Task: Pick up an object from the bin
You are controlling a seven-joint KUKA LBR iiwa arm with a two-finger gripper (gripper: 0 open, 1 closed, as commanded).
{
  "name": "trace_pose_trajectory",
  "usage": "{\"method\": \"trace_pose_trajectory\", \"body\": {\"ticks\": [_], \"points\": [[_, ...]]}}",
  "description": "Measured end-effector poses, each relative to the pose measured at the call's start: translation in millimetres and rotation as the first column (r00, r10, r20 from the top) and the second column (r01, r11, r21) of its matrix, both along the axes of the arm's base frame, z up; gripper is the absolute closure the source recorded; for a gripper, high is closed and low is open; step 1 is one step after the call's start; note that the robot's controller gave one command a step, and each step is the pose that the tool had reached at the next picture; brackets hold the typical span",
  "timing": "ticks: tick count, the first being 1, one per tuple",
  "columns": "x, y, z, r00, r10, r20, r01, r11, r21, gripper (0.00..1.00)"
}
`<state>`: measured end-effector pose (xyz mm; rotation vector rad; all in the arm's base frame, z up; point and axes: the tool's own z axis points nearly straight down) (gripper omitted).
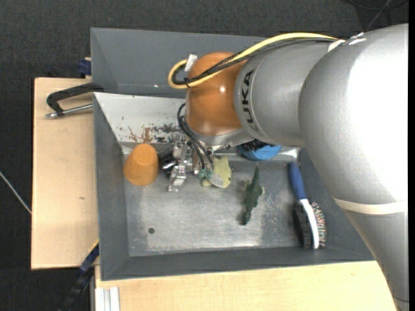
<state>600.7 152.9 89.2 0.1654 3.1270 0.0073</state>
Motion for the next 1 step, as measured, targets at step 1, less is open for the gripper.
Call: {"method": "trace_pose_trajectory", "body": {"ticks": [1], "points": [[-9.6, 0.1, 160.2, 1.0, 0.015, 0.005, -0.015, 1.0, 0.001, 1.0]]}}
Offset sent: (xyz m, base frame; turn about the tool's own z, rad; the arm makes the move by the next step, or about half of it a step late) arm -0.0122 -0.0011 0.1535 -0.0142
